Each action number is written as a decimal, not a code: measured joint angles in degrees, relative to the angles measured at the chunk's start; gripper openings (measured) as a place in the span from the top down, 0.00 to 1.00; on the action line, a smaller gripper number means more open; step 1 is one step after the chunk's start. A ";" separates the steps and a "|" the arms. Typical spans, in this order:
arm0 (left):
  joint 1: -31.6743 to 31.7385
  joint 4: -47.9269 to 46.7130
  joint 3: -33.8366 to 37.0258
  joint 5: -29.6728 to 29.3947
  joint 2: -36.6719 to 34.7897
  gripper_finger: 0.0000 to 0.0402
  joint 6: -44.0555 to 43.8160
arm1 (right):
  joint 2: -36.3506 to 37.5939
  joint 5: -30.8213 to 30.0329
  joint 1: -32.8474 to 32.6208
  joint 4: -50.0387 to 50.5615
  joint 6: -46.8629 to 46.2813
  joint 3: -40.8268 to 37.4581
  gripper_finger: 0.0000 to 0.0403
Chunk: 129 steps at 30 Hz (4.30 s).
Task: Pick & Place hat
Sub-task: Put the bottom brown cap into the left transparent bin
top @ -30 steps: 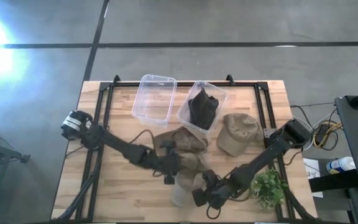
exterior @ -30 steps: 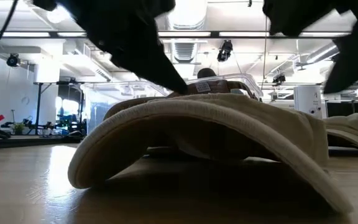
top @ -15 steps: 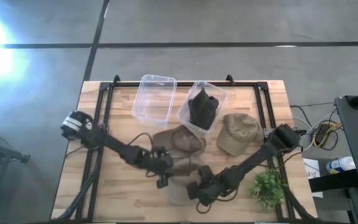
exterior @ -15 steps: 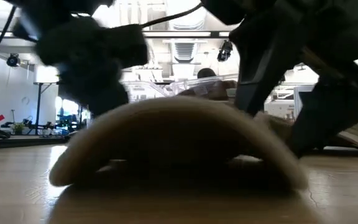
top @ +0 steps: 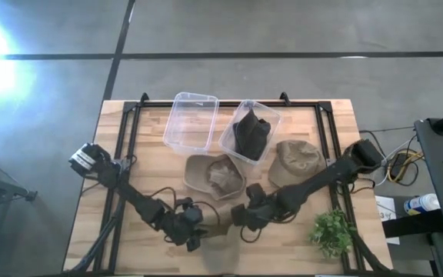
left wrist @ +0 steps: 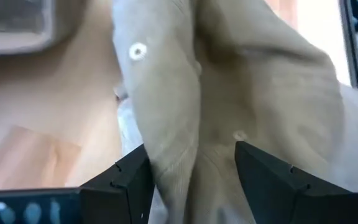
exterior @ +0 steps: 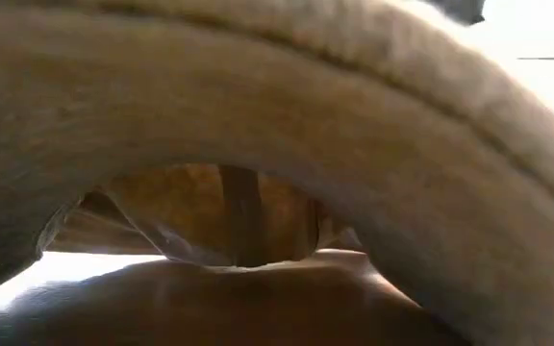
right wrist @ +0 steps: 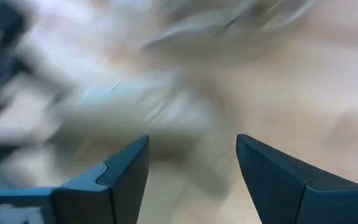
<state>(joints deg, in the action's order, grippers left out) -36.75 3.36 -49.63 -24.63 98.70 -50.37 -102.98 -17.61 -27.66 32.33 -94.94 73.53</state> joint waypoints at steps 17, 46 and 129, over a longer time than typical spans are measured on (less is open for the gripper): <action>9.51 -1.03 0.15 -2.10 0.00 0.48 -1.08 | -7.64 15.12 -5.13 -22.76 -4.06 1.76 0.42; -4.45 -2.08 0.26 -5.39 -0.07 0.48 -19.77 | -7.05 -1.12 5.63 -3.27 5.20 5.72 0.42; -7.10 -18.68 0.15 -26.13 -38.40 0.48 11.60 | 17.51 -38.23 3.02 -13.27 32.56 5.60 0.97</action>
<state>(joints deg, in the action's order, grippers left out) -43.86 -15.32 -49.47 -50.76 60.30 -38.77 -85.47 -55.84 -24.63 19.06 -62.38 79.13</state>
